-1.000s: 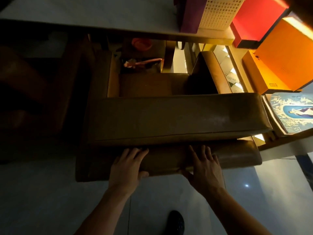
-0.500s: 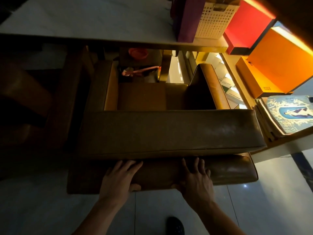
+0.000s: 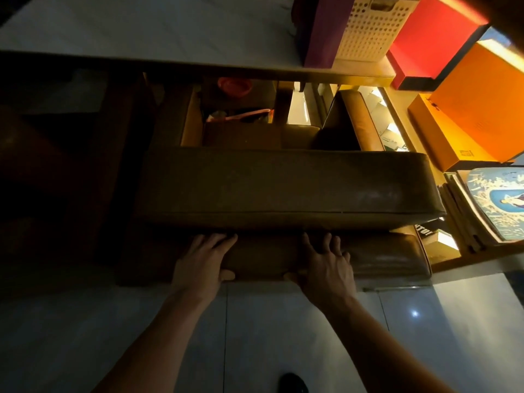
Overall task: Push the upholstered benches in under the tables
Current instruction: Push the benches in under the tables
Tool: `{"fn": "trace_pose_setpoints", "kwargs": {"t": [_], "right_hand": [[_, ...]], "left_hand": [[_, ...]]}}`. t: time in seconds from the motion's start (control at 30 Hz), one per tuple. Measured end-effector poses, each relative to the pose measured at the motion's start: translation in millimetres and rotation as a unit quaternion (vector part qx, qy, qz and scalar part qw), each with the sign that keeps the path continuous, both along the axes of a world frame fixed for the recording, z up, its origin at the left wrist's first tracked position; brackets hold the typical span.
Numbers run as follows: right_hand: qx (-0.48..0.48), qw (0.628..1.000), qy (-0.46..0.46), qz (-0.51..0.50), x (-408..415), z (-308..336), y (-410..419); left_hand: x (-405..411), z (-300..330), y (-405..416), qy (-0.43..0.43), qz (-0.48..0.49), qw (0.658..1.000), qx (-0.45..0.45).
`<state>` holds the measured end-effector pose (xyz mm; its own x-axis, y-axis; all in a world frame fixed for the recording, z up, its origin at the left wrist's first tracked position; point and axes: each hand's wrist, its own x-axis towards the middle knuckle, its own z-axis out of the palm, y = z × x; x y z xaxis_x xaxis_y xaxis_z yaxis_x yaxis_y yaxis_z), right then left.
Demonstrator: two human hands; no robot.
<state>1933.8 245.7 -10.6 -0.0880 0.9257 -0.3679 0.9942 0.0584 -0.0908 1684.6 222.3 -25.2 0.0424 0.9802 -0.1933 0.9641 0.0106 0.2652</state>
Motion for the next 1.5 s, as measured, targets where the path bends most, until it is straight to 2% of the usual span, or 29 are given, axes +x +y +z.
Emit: {"fn": "trace_pose_setpoints", "kwargs": {"t": [0.43, 1.5], "right_hand": [[0.008, 0.999, -0.037, 0.020, 2.6, 0.1, 50.0], [0.038, 0.996, -0.066, 0.037, 2.8, 0.0, 41.1]], "left_hand": [[0.5, -4.0, 41.5, -0.011, 0.000, 1.000, 0.019], [9.6, -5.6, 36.1, -0.016, 0.016, 0.999, 0.037]]}}
